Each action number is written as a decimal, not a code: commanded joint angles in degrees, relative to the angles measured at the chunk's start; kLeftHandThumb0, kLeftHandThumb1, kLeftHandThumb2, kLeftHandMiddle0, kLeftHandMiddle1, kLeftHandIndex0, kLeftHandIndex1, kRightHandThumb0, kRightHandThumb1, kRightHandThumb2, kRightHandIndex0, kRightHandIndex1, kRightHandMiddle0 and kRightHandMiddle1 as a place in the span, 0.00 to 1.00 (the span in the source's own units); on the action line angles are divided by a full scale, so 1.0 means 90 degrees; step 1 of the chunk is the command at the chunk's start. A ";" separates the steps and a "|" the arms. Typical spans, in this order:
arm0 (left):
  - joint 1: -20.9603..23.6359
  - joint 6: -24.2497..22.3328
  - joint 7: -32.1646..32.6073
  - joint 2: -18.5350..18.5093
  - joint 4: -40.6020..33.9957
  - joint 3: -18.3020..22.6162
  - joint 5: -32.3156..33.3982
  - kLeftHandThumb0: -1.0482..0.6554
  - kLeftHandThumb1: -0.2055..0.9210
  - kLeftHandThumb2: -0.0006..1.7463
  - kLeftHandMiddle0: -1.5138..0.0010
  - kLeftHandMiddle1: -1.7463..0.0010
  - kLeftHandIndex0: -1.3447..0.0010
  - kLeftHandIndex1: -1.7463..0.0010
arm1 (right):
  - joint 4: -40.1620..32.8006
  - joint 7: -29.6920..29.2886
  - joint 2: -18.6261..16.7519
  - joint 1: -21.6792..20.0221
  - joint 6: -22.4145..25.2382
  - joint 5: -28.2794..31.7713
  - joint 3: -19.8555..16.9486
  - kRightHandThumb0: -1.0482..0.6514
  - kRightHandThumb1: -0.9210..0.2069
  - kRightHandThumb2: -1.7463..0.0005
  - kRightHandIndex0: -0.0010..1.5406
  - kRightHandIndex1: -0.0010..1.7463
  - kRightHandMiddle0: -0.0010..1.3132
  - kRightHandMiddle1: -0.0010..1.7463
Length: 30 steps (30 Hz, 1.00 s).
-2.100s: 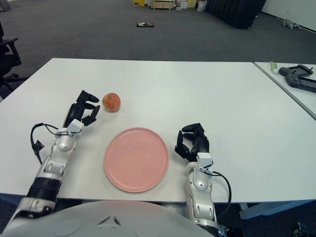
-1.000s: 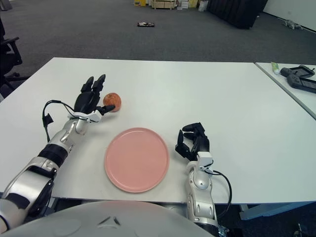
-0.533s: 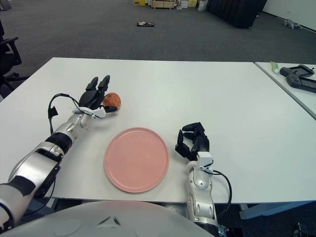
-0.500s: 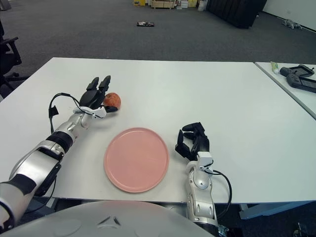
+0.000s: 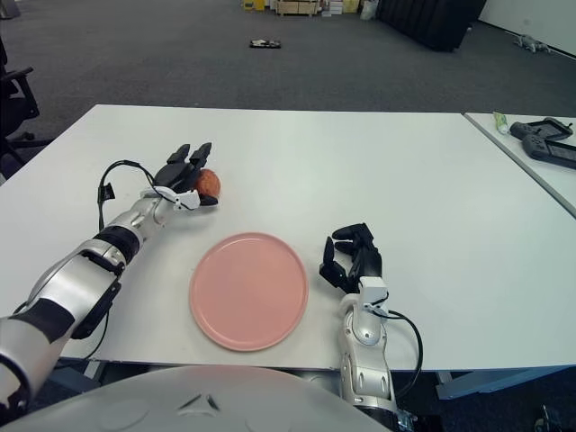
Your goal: Put the apple into the plate.
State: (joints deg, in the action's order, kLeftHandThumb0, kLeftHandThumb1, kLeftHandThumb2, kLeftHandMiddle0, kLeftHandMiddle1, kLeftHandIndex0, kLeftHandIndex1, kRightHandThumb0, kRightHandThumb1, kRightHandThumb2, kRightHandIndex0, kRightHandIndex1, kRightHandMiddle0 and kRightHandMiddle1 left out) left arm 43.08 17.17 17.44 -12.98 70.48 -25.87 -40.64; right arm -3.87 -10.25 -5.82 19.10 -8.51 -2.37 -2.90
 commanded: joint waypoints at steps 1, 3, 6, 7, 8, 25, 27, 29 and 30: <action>0.0261 -0.0126 -0.0255 0.0022 0.0179 -0.0060 0.0061 0.02 0.96 0.09 1.00 1.00 1.00 1.00 | -0.0025 0.0008 0.0021 0.0029 0.0073 -0.0013 -0.0015 0.37 0.35 0.39 0.65 1.00 0.34 1.00; 0.0313 -0.0197 -0.0385 0.0043 0.0261 -0.0088 0.0047 0.03 0.96 0.10 1.00 1.00 1.00 1.00 | -0.0037 0.0010 0.0023 0.0039 0.0080 -0.0022 -0.0014 0.37 0.35 0.39 0.65 1.00 0.34 1.00; 0.0356 -0.0268 -0.0510 0.0066 0.0368 -0.0116 0.0040 0.04 0.97 0.10 1.00 1.00 1.00 1.00 | -0.0081 0.0025 0.0013 0.0069 0.0101 0.0000 -0.0016 0.37 0.36 0.38 0.65 1.00 0.34 1.00; 0.0363 -0.0279 -0.0531 0.0070 0.0387 -0.0121 0.0041 0.04 0.97 0.10 1.00 1.00 1.00 1.00 | -0.0091 0.0028 0.0009 0.0075 0.0106 0.0005 -0.0017 0.37 0.36 0.38 0.65 1.00 0.35 1.00; 0.0372 -0.0297 -0.0564 0.0074 0.0410 -0.0134 0.0034 0.04 0.98 0.11 1.00 1.00 1.00 1.00 | -0.0110 0.0031 0.0006 0.0086 0.0116 0.0012 -0.0018 0.37 0.36 0.38 0.65 1.00 0.35 1.00; 0.0380 -0.0589 -0.1692 0.0177 0.0711 -0.0492 -0.0090 0.02 1.00 0.20 1.00 1.00 1.00 1.00 | -0.0193 0.0054 0.0013 0.0149 0.0175 0.0021 -0.0046 0.37 0.38 0.36 0.65 1.00 0.36 1.00; 0.0360 -0.0632 -0.1831 0.0179 0.0746 -0.0613 -0.0159 0.02 1.00 0.21 1.00 1.00 1.00 1.00 | -0.0202 0.0050 0.0012 0.0160 0.0173 0.0007 -0.0042 0.37 0.38 0.36 0.65 1.00 0.36 1.00; 0.0350 -0.0664 -0.1918 0.0180 0.0768 -0.0713 -0.0204 0.02 1.00 0.21 1.00 1.00 1.00 1.00 | -0.0214 0.0047 0.0009 0.0172 0.0167 -0.0004 -0.0038 0.37 0.38 0.36 0.65 1.00 0.36 1.00; 0.0349 -0.0673 -0.1942 0.0179 0.0772 -0.0746 -0.0214 0.02 1.00 0.21 1.00 1.00 1.00 1.00 | -0.0221 0.0047 0.0008 0.0179 0.0165 -0.0007 -0.0037 0.37 0.38 0.36 0.65 1.00 0.36 1.00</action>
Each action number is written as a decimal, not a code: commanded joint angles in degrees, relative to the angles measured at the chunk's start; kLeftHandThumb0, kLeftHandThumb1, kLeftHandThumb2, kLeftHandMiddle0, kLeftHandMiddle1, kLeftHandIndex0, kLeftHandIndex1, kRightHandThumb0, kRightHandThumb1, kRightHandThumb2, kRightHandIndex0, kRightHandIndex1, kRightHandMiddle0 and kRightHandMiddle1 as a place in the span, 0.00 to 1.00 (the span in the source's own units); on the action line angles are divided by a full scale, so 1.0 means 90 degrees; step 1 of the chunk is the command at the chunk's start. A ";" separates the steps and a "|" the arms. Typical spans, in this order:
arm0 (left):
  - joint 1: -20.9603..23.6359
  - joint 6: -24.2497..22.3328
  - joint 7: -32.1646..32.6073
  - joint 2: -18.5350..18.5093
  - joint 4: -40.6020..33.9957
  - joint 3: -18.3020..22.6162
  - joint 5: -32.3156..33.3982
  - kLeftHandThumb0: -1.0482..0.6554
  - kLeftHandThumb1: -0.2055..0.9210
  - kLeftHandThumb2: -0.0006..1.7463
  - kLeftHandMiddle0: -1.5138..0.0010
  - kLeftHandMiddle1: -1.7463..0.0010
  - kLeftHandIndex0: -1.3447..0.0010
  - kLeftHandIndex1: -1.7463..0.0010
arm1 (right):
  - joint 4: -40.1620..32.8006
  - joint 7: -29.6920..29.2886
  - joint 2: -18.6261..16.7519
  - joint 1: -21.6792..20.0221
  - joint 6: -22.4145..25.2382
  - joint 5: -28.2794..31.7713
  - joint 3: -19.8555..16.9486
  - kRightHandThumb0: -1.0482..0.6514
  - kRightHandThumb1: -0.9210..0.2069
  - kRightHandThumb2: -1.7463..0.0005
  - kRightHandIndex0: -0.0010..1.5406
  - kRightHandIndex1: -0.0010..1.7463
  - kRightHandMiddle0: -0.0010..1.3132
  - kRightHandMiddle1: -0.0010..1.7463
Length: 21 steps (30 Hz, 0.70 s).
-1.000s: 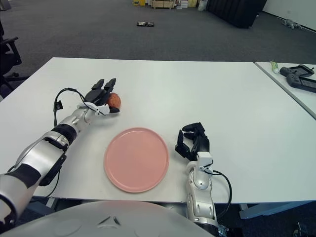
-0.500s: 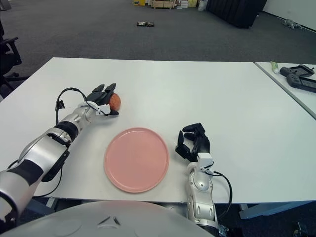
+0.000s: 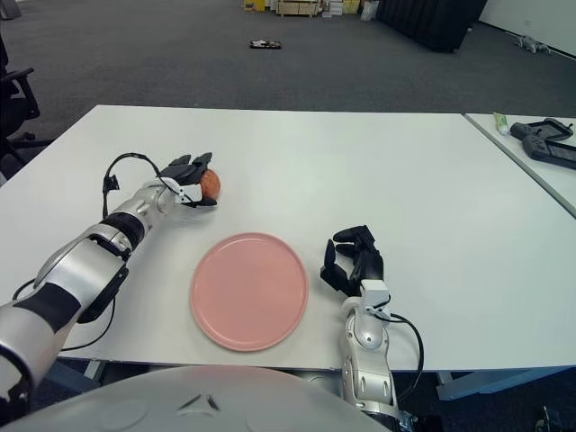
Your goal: Put the apple into the plate.
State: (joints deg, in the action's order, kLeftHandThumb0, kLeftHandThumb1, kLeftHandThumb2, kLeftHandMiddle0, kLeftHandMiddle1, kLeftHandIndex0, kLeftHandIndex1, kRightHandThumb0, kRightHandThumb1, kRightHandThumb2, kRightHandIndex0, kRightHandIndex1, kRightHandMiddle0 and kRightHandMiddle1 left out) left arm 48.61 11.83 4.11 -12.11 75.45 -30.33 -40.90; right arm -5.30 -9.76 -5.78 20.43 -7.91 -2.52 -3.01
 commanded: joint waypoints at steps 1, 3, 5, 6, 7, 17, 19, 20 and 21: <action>-0.0270 -0.0091 -0.0486 0.0083 0.0230 -0.0300 -0.0213 0.02 1.00 0.21 1.00 1.00 1.00 1.00 | -0.0067 -0.0009 0.0004 0.0035 0.0095 0.0003 -0.0021 0.37 0.38 0.36 0.65 1.00 0.36 1.00; -0.0276 -0.0109 -0.0515 0.0082 0.0243 -0.0382 -0.0242 0.03 1.00 0.21 1.00 1.00 0.99 0.99 | -0.0076 -0.0012 0.0005 0.0043 0.0091 -0.0009 -0.0017 0.37 0.38 0.36 0.64 1.00 0.36 1.00; -0.0290 -0.0119 -0.0514 0.0082 0.0253 -0.0451 -0.0254 0.03 1.00 0.20 1.00 1.00 0.99 0.99 | -0.0091 -0.0006 0.0007 0.0056 0.0094 -0.0007 -0.0014 0.37 0.38 0.37 0.64 1.00 0.36 1.00; -0.0297 -0.0123 -0.0507 0.0083 0.0257 -0.0480 -0.0255 0.04 1.00 0.20 1.00 1.00 0.99 0.98 | -0.0098 -0.0001 0.0007 0.0062 0.0097 -0.0003 -0.0013 0.37 0.38 0.37 0.64 1.00 0.36 1.00; -0.0308 -0.0123 -0.0492 0.0084 0.0261 -0.0506 -0.0255 0.05 1.00 0.20 1.00 1.00 0.99 0.97 | -0.0105 0.0006 0.0007 0.0068 0.0099 0.0005 -0.0014 0.37 0.38 0.37 0.64 1.00 0.36 1.00; -0.0440 -0.0056 0.0437 0.0075 0.0234 -0.0746 -0.0349 0.14 0.85 0.31 0.99 0.49 1.00 0.42 | -0.0118 0.0034 0.0004 0.0106 0.0030 0.0025 -0.0023 0.37 0.37 0.38 0.64 1.00 0.35 1.00; -0.0470 -0.0050 0.0673 0.0083 0.0234 -0.0741 -0.0338 0.17 0.75 0.39 0.98 0.35 1.00 0.25 | -0.0118 0.0023 0.0007 0.0109 0.0031 0.0005 -0.0021 0.37 0.36 0.38 0.64 1.00 0.35 1.00; -0.0481 -0.0046 0.0759 0.0086 0.0236 -0.0739 -0.0330 0.19 0.70 0.44 0.97 0.28 1.00 0.16 | -0.0120 0.0017 0.0006 0.0111 0.0035 -0.0004 -0.0020 0.37 0.36 0.38 0.64 1.00 0.35 1.00; -0.0494 -0.0040 0.0855 0.0088 0.0237 -0.0738 -0.0324 0.21 0.67 0.47 0.97 0.24 1.00 0.10 | -0.0125 0.0008 0.0001 0.0114 0.0047 -0.0008 -0.0020 0.37 0.36 0.38 0.64 1.00 0.35 1.00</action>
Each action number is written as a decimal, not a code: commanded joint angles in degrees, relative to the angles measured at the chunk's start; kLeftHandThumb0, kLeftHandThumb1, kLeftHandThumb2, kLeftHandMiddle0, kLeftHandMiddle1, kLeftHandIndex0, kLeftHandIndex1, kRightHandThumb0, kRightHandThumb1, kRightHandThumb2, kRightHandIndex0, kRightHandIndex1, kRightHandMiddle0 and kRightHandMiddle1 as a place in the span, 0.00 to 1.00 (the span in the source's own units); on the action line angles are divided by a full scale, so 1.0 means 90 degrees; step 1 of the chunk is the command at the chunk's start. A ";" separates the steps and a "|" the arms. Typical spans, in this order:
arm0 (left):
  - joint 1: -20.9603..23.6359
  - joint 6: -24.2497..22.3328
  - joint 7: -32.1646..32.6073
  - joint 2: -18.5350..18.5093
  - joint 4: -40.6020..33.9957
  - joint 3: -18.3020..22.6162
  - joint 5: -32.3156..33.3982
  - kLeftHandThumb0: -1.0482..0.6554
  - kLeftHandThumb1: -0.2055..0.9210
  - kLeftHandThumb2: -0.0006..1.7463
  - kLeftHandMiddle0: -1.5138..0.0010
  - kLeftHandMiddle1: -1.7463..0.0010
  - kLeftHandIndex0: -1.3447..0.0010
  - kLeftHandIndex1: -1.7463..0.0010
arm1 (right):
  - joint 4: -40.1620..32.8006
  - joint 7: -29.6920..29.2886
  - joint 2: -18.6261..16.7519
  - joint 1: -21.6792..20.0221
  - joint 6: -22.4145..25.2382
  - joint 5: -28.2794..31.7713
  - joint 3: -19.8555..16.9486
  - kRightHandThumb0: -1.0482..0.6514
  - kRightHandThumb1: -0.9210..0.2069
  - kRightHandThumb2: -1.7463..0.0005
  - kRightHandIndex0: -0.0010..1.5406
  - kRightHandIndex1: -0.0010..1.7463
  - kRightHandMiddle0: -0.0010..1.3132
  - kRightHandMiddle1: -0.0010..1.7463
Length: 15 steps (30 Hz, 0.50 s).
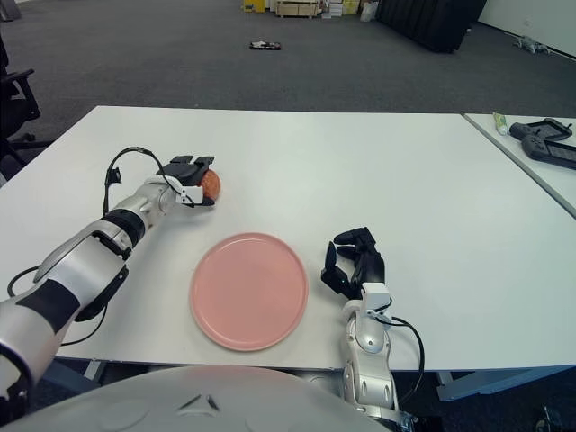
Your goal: Put the apple into the plate.
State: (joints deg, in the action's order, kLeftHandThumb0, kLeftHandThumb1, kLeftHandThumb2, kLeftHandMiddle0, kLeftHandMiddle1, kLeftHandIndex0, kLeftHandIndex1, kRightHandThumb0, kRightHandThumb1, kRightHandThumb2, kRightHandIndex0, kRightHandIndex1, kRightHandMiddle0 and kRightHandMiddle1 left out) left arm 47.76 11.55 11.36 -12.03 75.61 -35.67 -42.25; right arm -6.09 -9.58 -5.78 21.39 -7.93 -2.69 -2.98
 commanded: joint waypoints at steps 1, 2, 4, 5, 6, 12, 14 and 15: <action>-0.0407 -0.0005 0.0115 0.0080 0.0221 -0.0147 -0.0168 0.22 0.66 0.49 0.96 0.22 0.99 0.08 | -0.0041 -0.0017 -0.0003 0.0008 0.0058 0.0009 -0.0024 0.37 0.36 0.38 0.64 1.00 0.35 1.00; -0.0418 -0.0009 0.0207 0.0084 0.0223 -0.0149 -0.0165 0.24 0.63 0.51 0.94 0.19 0.97 0.05 | -0.0047 -0.0022 -0.0010 0.0009 0.0074 0.0016 -0.0027 0.37 0.36 0.38 0.64 1.00 0.35 1.00; -0.0432 -0.0015 0.0339 0.0088 0.0229 -0.0155 -0.0162 0.27 0.60 0.54 0.90 0.14 0.92 0.03 | -0.0058 -0.0027 -0.0021 0.0014 0.0092 0.0026 -0.0029 0.37 0.36 0.38 0.64 1.00 0.35 1.00; -0.0444 -0.0022 0.0443 0.0092 0.0231 -0.0159 -0.0165 0.31 0.62 0.56 0.88 0.11 0.83 0.02 | -0.0064 -0.0029 -0.0027 0.0017 0.0099 0.0028 -0.0028 0.37 0.36 0.38 0.64 1.00 0.35 1.00; -0.0451 -0.0025 0.0511 0.0095 0.0233 -0.0164 -0.0167 0.33 0.63 0.58 0.86 0.08 0.77 0.01 | -0.0069 -0.0031 -0.0031 0.0021 0.0101 0.0027 -0.0027 0.37 0.36 0.38 0.64 1.00 0.35 1.00; -0.0500 0.0048 0.0928 0.0094 0.0230 -0.0182 -0.0161 0.51 0.54 0.66 0.66 0.12 0.68 0.00 | -0.0089 -0.0036 -0.0039 0.0038 0.0108 0.0010 -0.0022 0.37 0.38 0.37 0.64 1.00 0.36 1.00; -0.0512 0.0087 0.1035 0.0088 0.0228 -0.0195 -0.0169 0.57 0.47 0.71 0.60 0.10 0.67 0.00 | -0.0094 -0.0039 -0.0045 0.0043 0.0106 0.0009 -0.0021 0.37 0.38 0.36 0.64 1.00 0.36 1.00; -0.0528 0.0127 0.1128 0.0079 0.0223 -0.0200 -0.0174 0.58 0.46 0.72 0.59 0.10 0.66 0.00 | -0.0097 -0.0043 -0.0049 0.0046 0.0113 0.0012 -0.0026 0.37 0.38 0.36 0.64 1.00 0.36 1.00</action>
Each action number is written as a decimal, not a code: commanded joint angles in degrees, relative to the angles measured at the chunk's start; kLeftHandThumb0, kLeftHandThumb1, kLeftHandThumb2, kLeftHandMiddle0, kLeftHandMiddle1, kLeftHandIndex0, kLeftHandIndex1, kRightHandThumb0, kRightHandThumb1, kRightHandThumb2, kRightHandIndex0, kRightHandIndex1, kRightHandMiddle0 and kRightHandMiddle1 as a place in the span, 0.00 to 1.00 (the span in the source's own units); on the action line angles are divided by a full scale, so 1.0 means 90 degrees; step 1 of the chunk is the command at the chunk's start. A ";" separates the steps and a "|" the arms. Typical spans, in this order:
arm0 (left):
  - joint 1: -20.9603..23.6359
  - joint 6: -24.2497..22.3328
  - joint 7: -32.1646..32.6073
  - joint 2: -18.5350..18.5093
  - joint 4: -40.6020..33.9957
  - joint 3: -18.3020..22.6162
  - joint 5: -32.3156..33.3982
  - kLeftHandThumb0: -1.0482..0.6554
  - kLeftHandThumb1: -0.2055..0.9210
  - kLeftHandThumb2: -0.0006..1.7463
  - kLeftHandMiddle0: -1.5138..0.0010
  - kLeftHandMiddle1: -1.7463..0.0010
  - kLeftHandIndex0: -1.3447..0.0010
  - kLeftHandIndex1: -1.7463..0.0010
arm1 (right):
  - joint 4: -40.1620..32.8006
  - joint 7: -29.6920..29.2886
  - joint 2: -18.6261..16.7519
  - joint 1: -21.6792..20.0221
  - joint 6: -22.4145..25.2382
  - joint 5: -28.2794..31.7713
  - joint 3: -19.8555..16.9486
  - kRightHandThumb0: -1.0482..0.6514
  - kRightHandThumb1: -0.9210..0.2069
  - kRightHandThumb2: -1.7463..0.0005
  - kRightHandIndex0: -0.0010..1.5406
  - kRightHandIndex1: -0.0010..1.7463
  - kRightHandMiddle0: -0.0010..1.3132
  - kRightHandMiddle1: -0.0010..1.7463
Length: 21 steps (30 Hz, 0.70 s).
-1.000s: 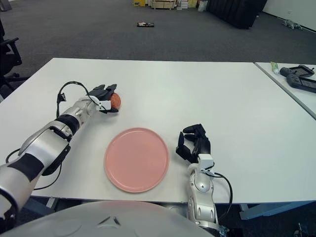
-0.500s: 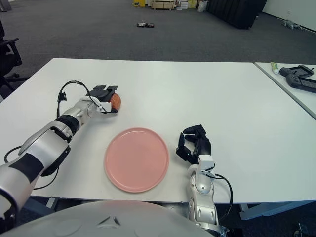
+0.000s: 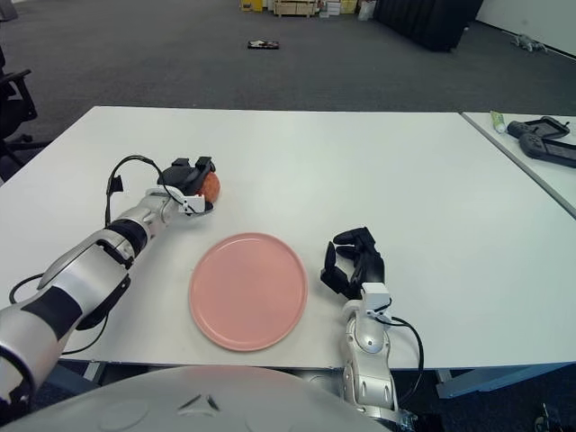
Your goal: Put the apple into the plate.
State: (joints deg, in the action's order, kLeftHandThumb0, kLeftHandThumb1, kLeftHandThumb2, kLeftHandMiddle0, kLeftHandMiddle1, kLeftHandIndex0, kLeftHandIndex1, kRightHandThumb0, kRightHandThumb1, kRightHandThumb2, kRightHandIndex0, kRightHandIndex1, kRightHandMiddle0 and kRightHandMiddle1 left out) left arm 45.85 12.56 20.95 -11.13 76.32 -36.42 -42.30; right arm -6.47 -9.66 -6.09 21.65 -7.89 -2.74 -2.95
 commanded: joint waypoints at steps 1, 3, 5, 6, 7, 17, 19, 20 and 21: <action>-0.0326 0.0042 0.0124 -0.0028 0.0144 -0.0121 -0.0171 0.59 0.43 0.75 0.58 0.08 0.66 0.00 | -0.0058 -0.0037 -0.0018 0.0019 0.0115 0.0020 -0.0033 0.37 0.39 0.36 0.64 1.00 0.36 1.00; -0.0345 0.0086 0.0228 -0.0039 0.0144 -0.0133 -0.0178 0.60 0.40 0.79 0.56 0.05 0.65 0.00 | -0.0063 -0.0040 -0.0024 0.0022 0.0130 0.0026 -0.0038 0.37 0.39 0.36 0.64 1.00 0.36 1.00; -0.0356 0.0120 0.0323 -0.0049 0.0146 -0.0148 -0.0193 0.61 0.38 0.81 0.56 0.03 0.65 0.00 | -0.0074 -0.0036 -0.0029 0.0027 0.0146 0.0035 -0.0040 0.37 0.39 0.36 0.64 1.00 0.37 1.00; -0.0365 0.0133 0.0359 -0.0050 0.0147 -0.0138 -0.0181 0.61 0.38 0.81 0.56 0.02 0.64 0.00 | -0.0079 -0.0036 -0.0032 0.0028 0.0152 0.0035 -0.0040 0.37 0.39 0.36 0.64 1.00 0.37 1.00; -0.0371 0.0141 0.0382 -0.0050 0.0148 -0.0130 -0.0173 0.61 0.37 0.83 0.55 0.02 0.64 0.00 | -0.0083 -0.0036 -0.0033 0.0029 0.0157 0.0034 -0.0040 0.37 0.39 0.36 0.64 1.00 0.37 1.00; -0.0447 0.0129 0.0776 -0.0053 0.0156 -0.0141 -0.0201 0.61 0.25 0.91 0.47 0.00 0.56 0.04 | -0.0091 -0.0074 -0.0014 0.0024 0.0187 -0.0060 -0.0023 0.37 0.38 0.36 0.64 1.00 0.36 1.00; -0.0459 0.0122 0.0830 -0.0050 0.0161 -0.0133 -0.0202 0.61 0.22 0.92 0.46 0.00 0.55 0.03 | -0.0090 -0.0080 -0.0013 0.0022 0.0184 -0.0060 -0.0022 0.37 0.38 0.36 0.64 1.00 0.36 1.00; -0.0468 0.0113 0.0820 -0.0046 0.0169 -0.0110 -0.0184 0.61 0.20 0.94 0.45 0.00 0.54 0.02 | -0.0090 -0.0081 -0.0013 0.0022 0.0182 -0.0055 -0.0022 0.37 0.38 0.36 0.64 1.00 0.36 1.00; -0.0475 0.0106 0.0811 -0.0043 0.0175 -0.0093 -0.0171 0.61 0.21 0.94 0.45 0.01 0.56 0.02 | -0.0090 -0.0082 -0.0013 0.0021 0.0181 -0.0052 -0.0021 0.37 0.38 0.36 0.64 1.00 0.36 1.00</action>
State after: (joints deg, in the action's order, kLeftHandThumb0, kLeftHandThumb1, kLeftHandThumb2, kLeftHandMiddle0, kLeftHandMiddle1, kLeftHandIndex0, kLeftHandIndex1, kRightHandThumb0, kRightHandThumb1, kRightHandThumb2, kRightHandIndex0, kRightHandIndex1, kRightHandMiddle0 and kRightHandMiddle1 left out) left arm 43.97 14.37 29.18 -11.13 76.54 -36.98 -43.21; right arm -6.95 -10.14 -6.20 21.79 -7.22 -3.10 -2.93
